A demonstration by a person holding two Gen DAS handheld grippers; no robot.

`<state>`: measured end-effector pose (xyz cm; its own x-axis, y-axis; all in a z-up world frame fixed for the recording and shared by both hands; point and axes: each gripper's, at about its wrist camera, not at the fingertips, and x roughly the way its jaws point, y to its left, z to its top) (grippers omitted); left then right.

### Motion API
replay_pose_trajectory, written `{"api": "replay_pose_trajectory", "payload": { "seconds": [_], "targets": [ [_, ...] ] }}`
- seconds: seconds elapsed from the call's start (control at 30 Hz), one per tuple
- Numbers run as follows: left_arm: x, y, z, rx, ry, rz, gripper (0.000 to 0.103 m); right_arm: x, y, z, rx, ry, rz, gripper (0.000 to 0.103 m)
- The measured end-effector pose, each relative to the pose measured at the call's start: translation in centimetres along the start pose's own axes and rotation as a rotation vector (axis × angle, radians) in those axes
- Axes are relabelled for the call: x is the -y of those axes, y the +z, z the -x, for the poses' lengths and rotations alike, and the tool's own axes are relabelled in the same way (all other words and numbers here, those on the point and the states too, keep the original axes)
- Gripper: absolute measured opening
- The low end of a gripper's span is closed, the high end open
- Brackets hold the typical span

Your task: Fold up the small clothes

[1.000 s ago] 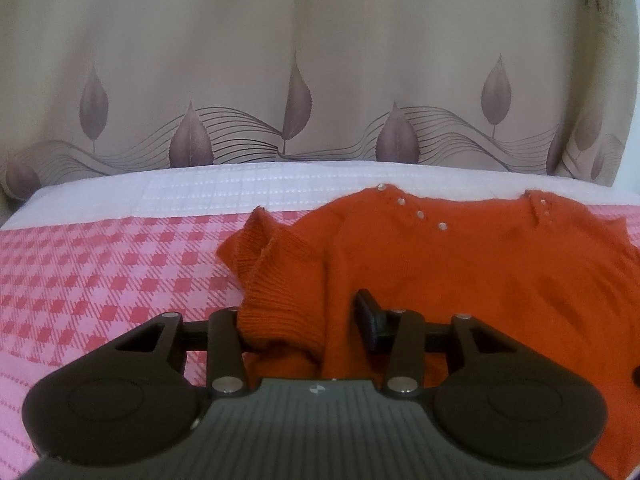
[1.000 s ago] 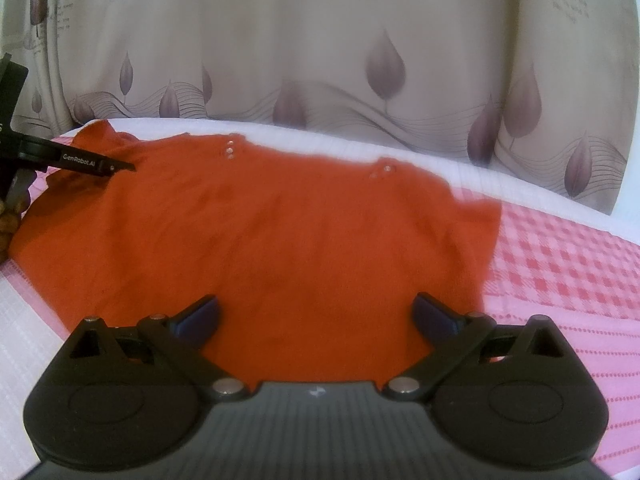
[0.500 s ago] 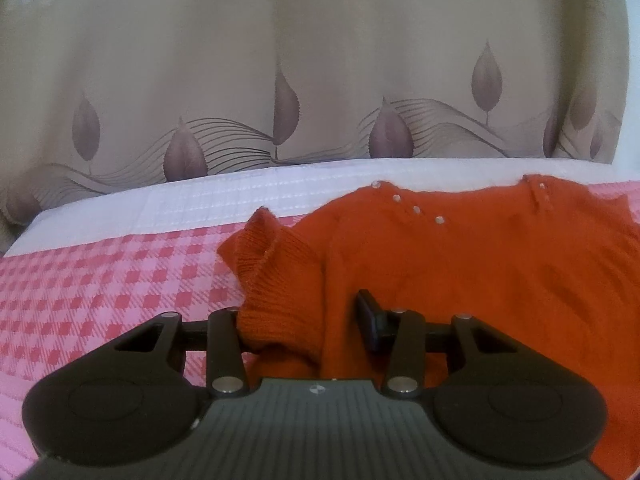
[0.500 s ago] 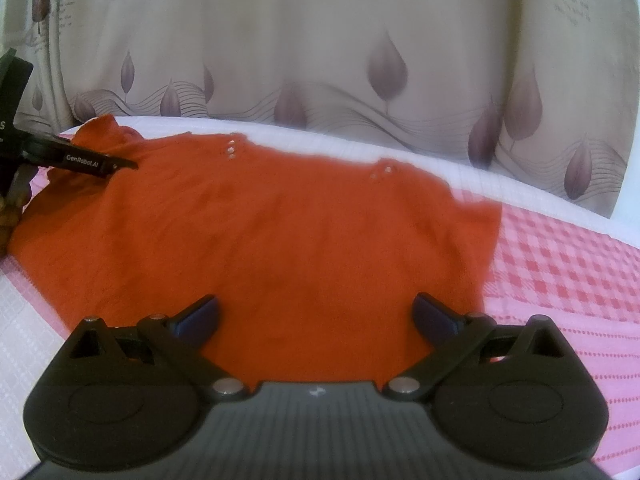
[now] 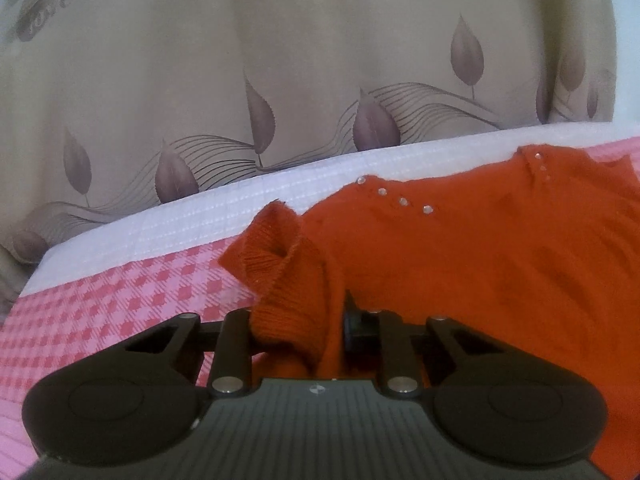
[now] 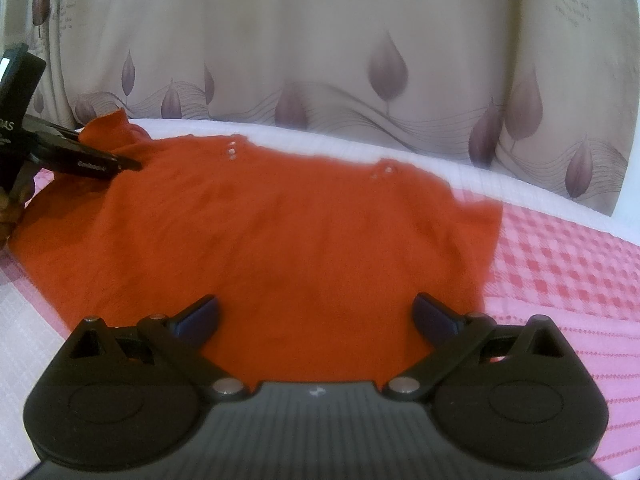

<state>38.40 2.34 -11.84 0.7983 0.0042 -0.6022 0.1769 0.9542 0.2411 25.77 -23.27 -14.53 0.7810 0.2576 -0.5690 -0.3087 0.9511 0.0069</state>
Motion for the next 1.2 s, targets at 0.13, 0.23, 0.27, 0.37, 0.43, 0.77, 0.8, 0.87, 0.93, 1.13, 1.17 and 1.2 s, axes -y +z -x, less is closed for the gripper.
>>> {"api": "replay_pose_trajectory", "payload": {
  "seconds": [0.13,0.23,0.27,0.37,0.43,0.77,0.8,0.87,0.93,1.13,1.17,1.2],
  "targets": [
    [0.2,0.3,0.0,-0.017,0.008,-0.010,0.024,0.4,0.0,0.2,0.009,0.014,-0.022,0.103],
    [0.4,0.6,0.0,-0.030,0.018,-0.021,0.023,1.0,-0.1,0.4,0.024,0.026,-0.059,0.103],
    [0.5,0.7,0.0,-0.035,0.020,-0.021,0.023,1.2,-0.1,0.5,0.030,0.029,-0.073,0.103],
    [0.6,1.2,0.2,-0.051,0.016,-0.012,0.022,2.0,-0.3,0.9,0.055,0.048,-0.122,0.103],
    [0.8,1.7,0.5,-0.061,0.004,-0.003,0.021,2.5,-0.3,1.2,0.071,0.060,-0.150,0.103],
    [2.8,5.2,2.6,-0.110,-0.117,0.122,0.019,5.0,-0.8,1.7,0.124,0.136,-0.291,0.103],
    [3.3,5.6,2.9,-0.113,-0.131,0.134,0.019,5.2,-0.9,1.8,0.129,0.145,-0.305,0.103],
    [4.4,6.3,3.3,-0.118,-0.161,0.156,0.019,5.7,-1.0,1.9,0.140,0.159,-0.330,0.103],
    [5.6,6.9,3.6,-0.122,-0.197,0.185,0.019,6.0,-1.1,2.0,0.153,0.173,-0.350,0.103],
    [9.6,8.1,3.9,-0.151,-0.300,0.254,0.019,7.4,-1.5,2.3,0.179,0.217,-0.431,0.103],
    [10.3,8.3,3.8,-0.159,-0.310,0.258,0.019,7.7,-1.6,2.3,0.181,0.218,-0.447,0.103],
    [11.0,8.3,3.7,-0.165,-0.315,0.260,0.019,7.9,-1.7,2.3,0.184,0.222,-0.465,0.103]
  ]
}}
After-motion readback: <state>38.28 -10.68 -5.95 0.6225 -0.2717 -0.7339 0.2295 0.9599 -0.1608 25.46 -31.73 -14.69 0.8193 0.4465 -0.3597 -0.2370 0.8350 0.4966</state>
